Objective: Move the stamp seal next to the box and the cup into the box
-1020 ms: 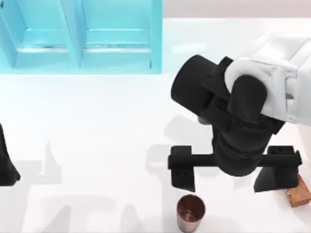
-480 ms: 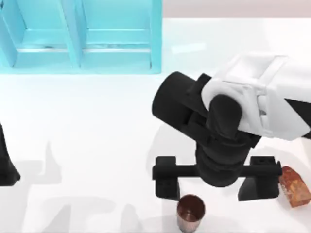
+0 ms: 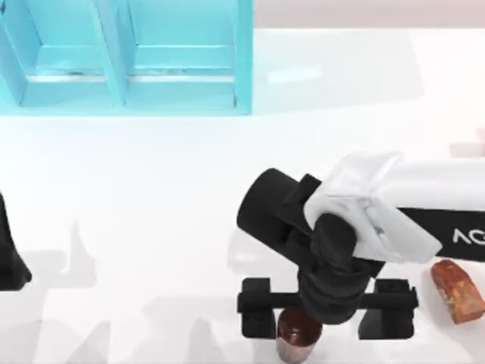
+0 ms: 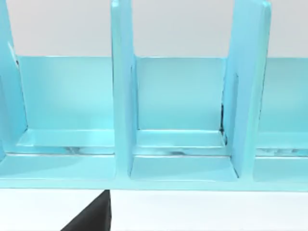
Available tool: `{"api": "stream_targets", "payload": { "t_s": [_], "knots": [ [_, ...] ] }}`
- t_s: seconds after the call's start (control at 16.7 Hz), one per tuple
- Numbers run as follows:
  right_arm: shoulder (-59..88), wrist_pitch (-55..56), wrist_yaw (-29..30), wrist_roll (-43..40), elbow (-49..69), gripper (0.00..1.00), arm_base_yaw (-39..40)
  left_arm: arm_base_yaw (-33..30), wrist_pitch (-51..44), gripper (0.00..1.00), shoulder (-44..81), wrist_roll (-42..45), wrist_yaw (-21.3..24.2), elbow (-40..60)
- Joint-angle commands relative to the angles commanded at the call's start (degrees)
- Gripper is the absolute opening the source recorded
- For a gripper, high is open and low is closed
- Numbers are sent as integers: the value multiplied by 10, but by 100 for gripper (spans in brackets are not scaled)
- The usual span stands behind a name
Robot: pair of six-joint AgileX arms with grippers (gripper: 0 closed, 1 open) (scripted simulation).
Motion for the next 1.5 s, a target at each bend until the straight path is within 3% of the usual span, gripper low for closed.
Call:
{"api": "stream_targets", "payload": {
  "t_s": [0.18, 0.96, 1.5],
  "knots": [
    [0, 0, 0, 0, 0, 100, 0, 0, 0, 100, 0, 0, 0, 0],
    [0, 0, 0, 0, 0, 2, 0, 0, 0, 100, 0, 0, 0, 0],
    [0, 0, 0, 1, 0, 0, -1, 0, 0, 100, 0, 0, 0, 0]
  ]
}}
